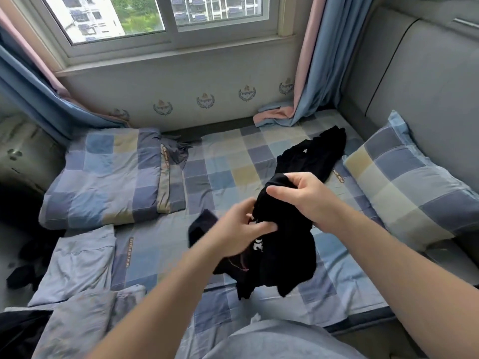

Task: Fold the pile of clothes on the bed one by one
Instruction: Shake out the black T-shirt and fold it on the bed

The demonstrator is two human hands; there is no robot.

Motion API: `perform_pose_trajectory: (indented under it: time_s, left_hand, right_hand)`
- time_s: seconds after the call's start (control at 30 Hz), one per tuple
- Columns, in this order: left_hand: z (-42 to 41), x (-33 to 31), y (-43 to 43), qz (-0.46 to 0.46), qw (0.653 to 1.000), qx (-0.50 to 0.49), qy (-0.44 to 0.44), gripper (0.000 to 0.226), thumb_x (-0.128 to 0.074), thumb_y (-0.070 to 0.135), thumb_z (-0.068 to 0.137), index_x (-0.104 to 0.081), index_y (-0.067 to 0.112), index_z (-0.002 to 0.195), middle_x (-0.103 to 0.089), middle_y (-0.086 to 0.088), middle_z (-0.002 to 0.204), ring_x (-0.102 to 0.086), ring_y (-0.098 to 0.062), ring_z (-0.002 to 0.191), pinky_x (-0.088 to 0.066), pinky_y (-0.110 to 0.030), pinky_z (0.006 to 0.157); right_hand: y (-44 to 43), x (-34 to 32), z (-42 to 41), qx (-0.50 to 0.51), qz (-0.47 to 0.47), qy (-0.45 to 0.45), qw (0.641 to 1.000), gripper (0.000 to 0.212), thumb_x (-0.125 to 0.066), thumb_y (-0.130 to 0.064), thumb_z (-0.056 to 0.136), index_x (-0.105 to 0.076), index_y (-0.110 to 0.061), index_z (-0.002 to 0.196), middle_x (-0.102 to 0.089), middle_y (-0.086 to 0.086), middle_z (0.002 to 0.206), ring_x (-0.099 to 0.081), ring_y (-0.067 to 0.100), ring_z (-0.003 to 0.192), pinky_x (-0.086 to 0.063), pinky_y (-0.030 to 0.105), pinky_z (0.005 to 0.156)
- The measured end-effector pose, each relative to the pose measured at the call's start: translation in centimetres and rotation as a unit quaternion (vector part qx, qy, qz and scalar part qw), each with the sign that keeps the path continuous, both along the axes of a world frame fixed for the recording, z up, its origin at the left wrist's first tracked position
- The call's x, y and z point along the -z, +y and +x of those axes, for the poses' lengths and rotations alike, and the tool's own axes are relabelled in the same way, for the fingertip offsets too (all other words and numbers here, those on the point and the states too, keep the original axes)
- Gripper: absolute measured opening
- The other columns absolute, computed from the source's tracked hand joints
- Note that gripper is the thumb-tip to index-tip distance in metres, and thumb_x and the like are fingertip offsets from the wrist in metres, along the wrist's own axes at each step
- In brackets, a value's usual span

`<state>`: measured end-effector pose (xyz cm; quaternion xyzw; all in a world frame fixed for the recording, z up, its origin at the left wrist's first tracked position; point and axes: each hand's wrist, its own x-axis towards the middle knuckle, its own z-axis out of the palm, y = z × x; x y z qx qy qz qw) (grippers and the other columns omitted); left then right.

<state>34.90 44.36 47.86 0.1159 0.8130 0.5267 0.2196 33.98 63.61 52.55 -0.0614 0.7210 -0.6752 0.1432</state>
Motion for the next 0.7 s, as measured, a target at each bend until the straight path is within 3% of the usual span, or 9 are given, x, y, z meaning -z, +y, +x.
perform_pose_trajectory:
  time_s: [0.13,0.2,0.27,0.33,0.43,0.5,0.6,0.63,0.7]
  left_hand:
    - [-0.1,1.3,0.6,0.047,0.99,-0.116,0.066,0.008,-0.062,0.023,0.096,-0.069,0.025,0.097,-0.071,0.013,0.084,-0.066,-0.008,0.08,-0.052,-0.034,0.076]
    - [-0.7,0.6,-0.4,0.05,0.982,-0.161,0.088,0.02,-0.059,0.013,0.1,-0.065,0.02,0.082,-0.058,0.013,0.065,-0.052,-0.008,0.062,-0.04,-0.03,0.063]
    - [-1.2,-0.6,-1.5,0.065,0.975,-0.189,0.099,0.025,-0.055,0.009,0.102,-0.063,0.015,0.079,-0.053,0.008,0.062,-0.046,-0.01,0.059,-0.036,-0.027,0.058]
    - [-1.5,-2.2,-2.1,0.094,0.973,-0.192,0.082,0.026,-0.053,0.008,0.103,-0.064,0.012,0.08,-0.053,0.004,0.063,-0.048,-0.011,0.058,-0.038,-0.023,0.054]
    - [-1.7,-4.5,-2.0,0.153,0.972,-0.177,0.01,0.023,-0.053,0.014,0.104,-0.069,0.009,0.088,-0.066,-0.007,0.077,-0.063,-0.019,0.072,-0.051,-0.032,0.064]
    - [-1.8,-5.6,-1.8,0.205,0.958,-0.188,-0.067,0.021,-0.055,0.018,0.103,-0.072,0.009,0.095,-0.073,-0.011,0.09,-0.07,-0.024,0.084,-0.057,-0.036,0.076]
    - [-2.3,-6.4,-1.7,0.234,0.934,-0.243,-0.121,0.022,-0.056,0.025,0.103,-0.073,0.012,0.097,-0.075,-0.01,0.095,-0.073,-0.025,0.088,-0.06,-0.039,0.08]
    - [-2.5,-6.4,-1.9,0.241,0.924,-0.272,-0.121,0.023,-0.055,0.026,0.103,-0.072,0.013,0.095,-0.076,-0.009,0.092,-0.073,-0.024,0.088,-0.059,-0.038,0.078]
    - [-3.1,-5.8,-2.4,0.247,0.905,-0.325,-0.119,0.024,-0.054,0.028,0.104,-0.071,0.014,0.093,-0.076,-0.006,0.088,-0.073,-0.023,0.087,-0.057,-0.036,0.075]
  right_hand:
    - [0.4,-0.4,-0.2,0.005,-0.059,-0.03,0.998,0.013,-0.064,-0.005,0.094,-0.071,0.001,0.102,-0.073,0.017,0.092,-0.071,0.028,0.084,-0.06,0.036,0.076]
    - [1.6,-0.4,-0.6,0.021,-0.03,-0.018,0.999,0.015,-0.067,-0.001,0.091,-0.071,-0.002,0.105,-0.074,0.01,0.092,-0.071,0.022,0.084,-0.059,0.032,0.077]
    - [3.2,-0.6,-1.0,0.034,0.025,-0.01,0.999,0.015,-0.072,-0.003,0.088,-0.071,-0.008,0.102,-0.069,-0.001,0.08,-0.068,0.015,0.076,-0.056,0.026,0.072]
    - [4.7,-0.7,-1.1,0.026,0.075,-0.012,0.997,0.009,-0.074,-0.009,0.087,-0.074,-0.012,0.096,-0.065,0.0,0.077,-0.064,0.014,0.074,-0.054,0.027,0.073]
    - [5.6,-0.5,-0.8,0.015,0.104,-0.005,0.994,0.006,-0.075,-0.02,0.087,-0.074,-0.014,0.088,-0.07,0.005,0.082,-0.066,0.014,0.076,-0.052,0.029,0.075]
    - [5.5,-0.7,-0.4,0.006,0.053,-0.023,0.998,0.017,-0.075,-0.027,0.082,-0.072,-0.014,0.094,-0.071,0.008,0.084,-0.068,0.018,0.075,-0.055,0.028,0.07]
    - [5.6,-1.5,0.0,-0.064,-0.052,-0.092,0.992,0.04,-0.076,-0.013,0.075,-0.066,-0.013,0.114,-0.071,0.018,0.096,-0.07,0.028,0.081,-0.06,0.033,0.072]
    - [5.6,-1.7,0.1,-0.09,-0.043,-0.096,0.99,0.044,-0.075,-0.005,0.076,-0.065,-0.012,0.118,-0.07,0.019,0.103,-0.071,0.03,0.088,-0.06,0.037,0.079]
    - [5.4,-1.8,0.1,-0.113,0.062,-0.049,0.99,0.037,-0.072,0.005,0.083,-0.068,-0.012,0.114,-0.072,0.016,0.108,-0.071,0.028,0.096,-0.058,0.041,0.091]
